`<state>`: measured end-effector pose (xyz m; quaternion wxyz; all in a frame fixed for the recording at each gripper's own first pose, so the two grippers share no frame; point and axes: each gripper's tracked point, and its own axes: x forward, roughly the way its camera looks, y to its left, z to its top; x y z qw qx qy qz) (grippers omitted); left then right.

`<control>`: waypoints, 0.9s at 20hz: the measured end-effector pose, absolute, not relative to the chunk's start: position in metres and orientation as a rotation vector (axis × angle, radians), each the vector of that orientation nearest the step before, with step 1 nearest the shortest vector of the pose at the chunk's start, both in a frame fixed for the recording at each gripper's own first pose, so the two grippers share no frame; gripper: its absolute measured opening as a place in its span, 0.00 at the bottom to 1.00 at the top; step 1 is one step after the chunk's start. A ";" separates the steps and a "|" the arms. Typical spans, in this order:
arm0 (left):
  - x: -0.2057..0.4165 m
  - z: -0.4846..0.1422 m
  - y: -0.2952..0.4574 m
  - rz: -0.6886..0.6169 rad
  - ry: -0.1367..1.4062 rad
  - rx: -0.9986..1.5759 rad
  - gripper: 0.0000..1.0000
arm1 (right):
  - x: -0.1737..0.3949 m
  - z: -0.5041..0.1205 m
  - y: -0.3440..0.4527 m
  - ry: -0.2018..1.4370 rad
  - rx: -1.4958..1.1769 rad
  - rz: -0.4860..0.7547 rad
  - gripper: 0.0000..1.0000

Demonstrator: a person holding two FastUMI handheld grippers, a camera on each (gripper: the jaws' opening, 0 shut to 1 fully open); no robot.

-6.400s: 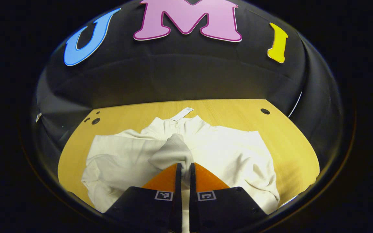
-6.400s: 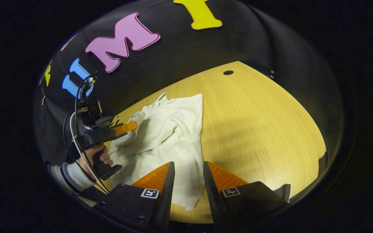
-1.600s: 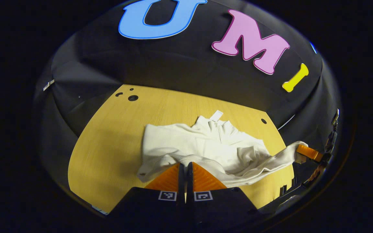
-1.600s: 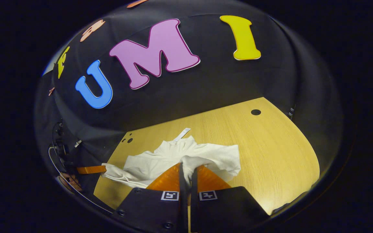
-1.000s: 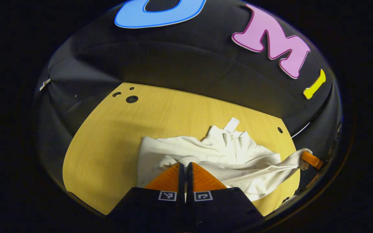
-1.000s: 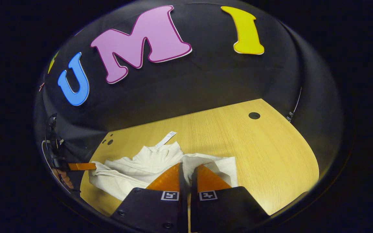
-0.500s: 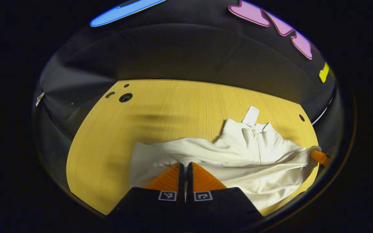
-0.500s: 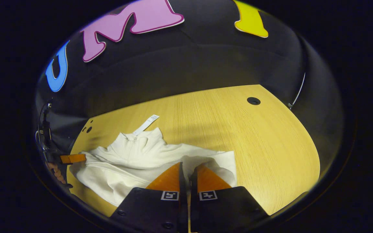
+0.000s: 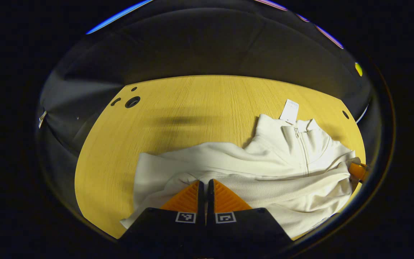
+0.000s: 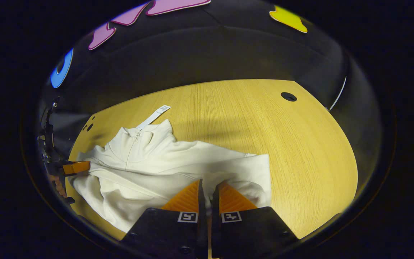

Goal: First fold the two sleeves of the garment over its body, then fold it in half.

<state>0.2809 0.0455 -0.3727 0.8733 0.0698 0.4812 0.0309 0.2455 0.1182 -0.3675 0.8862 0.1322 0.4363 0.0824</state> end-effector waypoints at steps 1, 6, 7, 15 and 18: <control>0.281 -0.373 0.045 0.061 1.000 0.154 0.06 | 0.246 -0.368 0.119 0.911 0.289 0.170 0.11; 0.280 -0.374 0.046 0.055 1.009 0.158 0.13 | 0.240 -0.364 0.126 0.928 0.354 0.184 0.42; 0.278 -0.374 0.046 0.050 1.013 0.169 0.14 | 0.241 -0.361 0.126 0.917 0.358 0.186 0.51; 0.274 -0.355 0.061 0.095 0.975 0.167 0.68 | 0.237 -0.328 0.112 0.844 0.349 0.161 0.90; 0.272 -0.343 0.064 0.096 0.953 0.154 0.78 | 0.236 -0.313 0.103 0.813 0.356 0.139 0.96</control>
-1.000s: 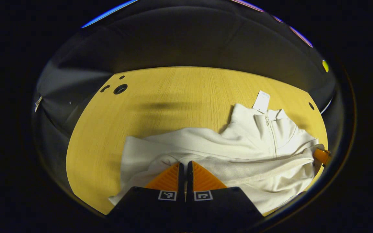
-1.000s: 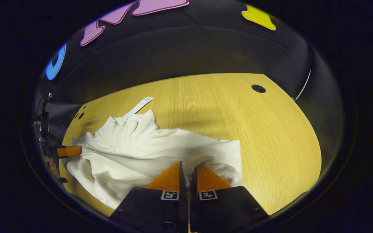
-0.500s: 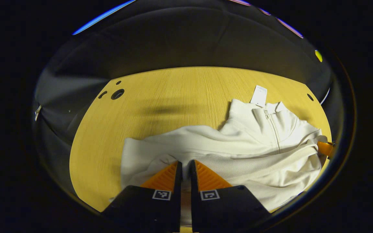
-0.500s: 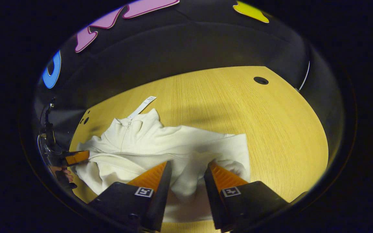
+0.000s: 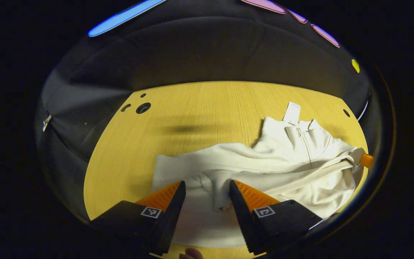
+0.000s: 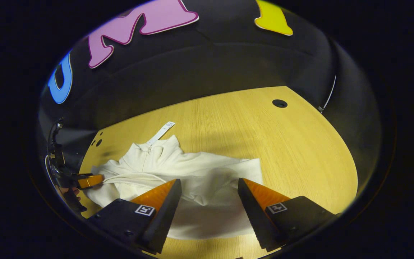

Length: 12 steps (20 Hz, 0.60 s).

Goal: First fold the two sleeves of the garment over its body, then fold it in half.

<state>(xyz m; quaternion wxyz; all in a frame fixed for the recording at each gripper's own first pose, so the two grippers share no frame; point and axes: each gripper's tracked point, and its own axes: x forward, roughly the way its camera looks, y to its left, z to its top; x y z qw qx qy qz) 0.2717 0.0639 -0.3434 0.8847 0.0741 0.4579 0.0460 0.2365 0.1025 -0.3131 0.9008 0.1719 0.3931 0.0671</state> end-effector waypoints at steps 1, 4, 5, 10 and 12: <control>0.269 -0.340 0.064 0.092 0.948 0.153 0.81 | 0.235 -0.309 0.101 0.806 0.358 0.137 0.96; 0.266 -0.319 0.062 0.082 0.895 0.135 0.81 | 0.228 -0.291 0.095 0.783 0.364 0.137 0.98; 0.263 -0.312 0.060 0.074 0.874 0.124 0.81 | 0.225 -0.284 0.094 0.769 0.364 0.140 0.98; 0.236 -0.274 0.049 0.026 0.797 0.073 0.81 | 0.202 -0.244 0.097 0.678 0.337 0.182 0.98; 0.220 -0.261 0.045 0.009 0.773 0.060 0.81 | 0.187 -0.229 0.102 0.651 0.329 0.215 0.98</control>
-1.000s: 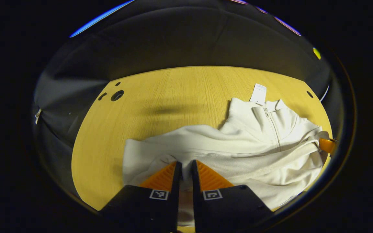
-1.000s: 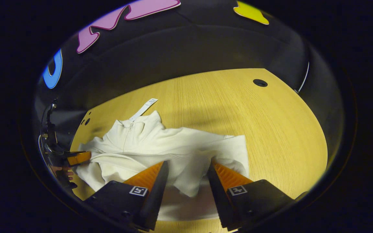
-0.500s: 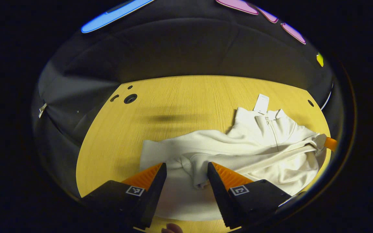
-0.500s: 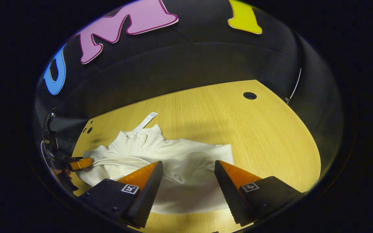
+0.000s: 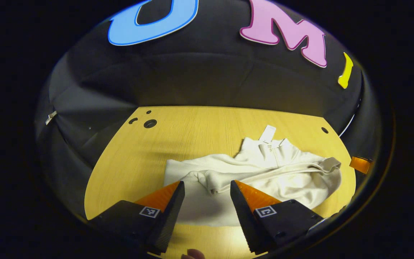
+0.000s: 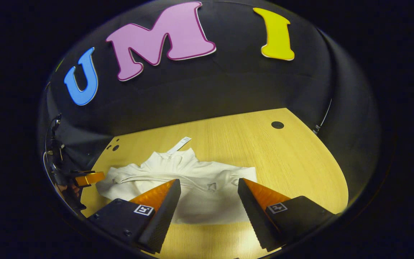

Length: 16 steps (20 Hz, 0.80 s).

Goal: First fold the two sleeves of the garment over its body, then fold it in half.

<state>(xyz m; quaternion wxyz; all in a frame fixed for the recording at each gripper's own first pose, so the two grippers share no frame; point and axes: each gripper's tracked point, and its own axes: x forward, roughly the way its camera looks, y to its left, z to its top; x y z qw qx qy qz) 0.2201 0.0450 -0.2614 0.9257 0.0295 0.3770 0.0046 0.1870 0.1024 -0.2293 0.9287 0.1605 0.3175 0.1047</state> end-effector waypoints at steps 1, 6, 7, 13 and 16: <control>0.210 -0.257 0.045 0.004 0.762 0.057 0.81 | 0.179 -0.222 0.107 0.637 0.332 0.230 0.98; 0.167 -0.232 0.044 -0.016 0.704 0.092 0.81 | 0.144 -0.203 0.129 0.612 0.315 0.314 0.98; 0.156 -0.229 0.044 -0.017 0.698 0.103 0.81 | 0.138 -0.201 0.134 0.610 0.315 0.326 0.98; 0.100 -0.229 0.036 -0.013 0.726 0.053 0.81 | 0.096 -0.208 0.147 0.695 0.342 0.346 0.98; 0.073 -0.244 0.035 -0.001 0.779 -0.009 0.81 | 0.066 -0.225 0.160 0.778 0.291 0.382 0.98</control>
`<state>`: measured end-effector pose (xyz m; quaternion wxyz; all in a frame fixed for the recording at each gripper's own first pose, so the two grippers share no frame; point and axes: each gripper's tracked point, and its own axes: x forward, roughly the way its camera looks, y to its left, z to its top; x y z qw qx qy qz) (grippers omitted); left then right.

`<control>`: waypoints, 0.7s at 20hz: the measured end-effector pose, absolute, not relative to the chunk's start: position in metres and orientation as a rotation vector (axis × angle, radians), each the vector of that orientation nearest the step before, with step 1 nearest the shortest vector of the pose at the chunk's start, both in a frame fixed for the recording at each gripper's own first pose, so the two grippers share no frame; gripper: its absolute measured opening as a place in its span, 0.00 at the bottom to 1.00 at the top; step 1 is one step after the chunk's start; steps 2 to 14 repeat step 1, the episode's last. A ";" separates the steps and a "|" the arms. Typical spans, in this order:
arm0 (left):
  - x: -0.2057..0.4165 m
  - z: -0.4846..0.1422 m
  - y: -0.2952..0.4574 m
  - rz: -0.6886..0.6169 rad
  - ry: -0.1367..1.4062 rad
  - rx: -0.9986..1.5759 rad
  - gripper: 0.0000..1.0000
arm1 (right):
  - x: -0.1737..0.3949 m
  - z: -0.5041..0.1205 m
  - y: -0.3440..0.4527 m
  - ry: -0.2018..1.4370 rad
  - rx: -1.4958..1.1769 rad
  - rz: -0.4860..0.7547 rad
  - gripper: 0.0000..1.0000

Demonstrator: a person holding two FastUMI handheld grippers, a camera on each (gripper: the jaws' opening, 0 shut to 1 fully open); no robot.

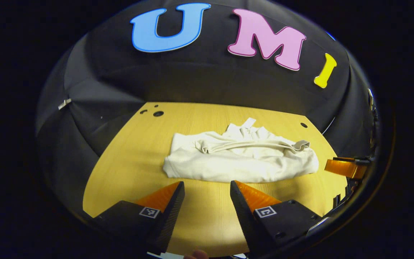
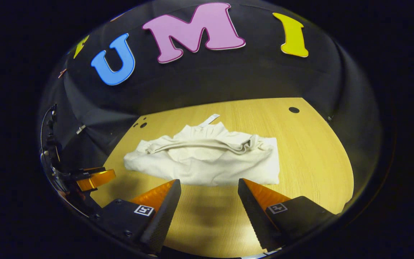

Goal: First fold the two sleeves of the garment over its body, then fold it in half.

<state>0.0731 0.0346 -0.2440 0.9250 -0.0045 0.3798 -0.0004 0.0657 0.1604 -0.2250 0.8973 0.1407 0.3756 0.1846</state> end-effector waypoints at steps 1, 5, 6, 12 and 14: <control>0.066 -0.246 0.034 0.000 0.789 -0.025 0.81 | 0.056 -0.233 0.165 0.804 0.269 0.397 0.98; 0.066 -0.246 0.034 0.000 0.789 -0.025 0.81 | 0.056 -0.233 0.165 0.804 0.269 0.397 0.98; 0.066 -0.246 0.034 0.000 0.789 -0.025 0.81 | 0.056 -0.233 0.165 0.804 0.269 0.397 0.98; 0.066 -0.246 0.034 0.000 0.789 -0.025 0.81 | 0.056 -0.233 0.165 0.804 0.269 0.397 0.98; 0.066 -0.246 0.034 0.000 0.789 -0.025 0.81 | 0.056 -0.233 0.165 0.804 0.269 0.397 0.98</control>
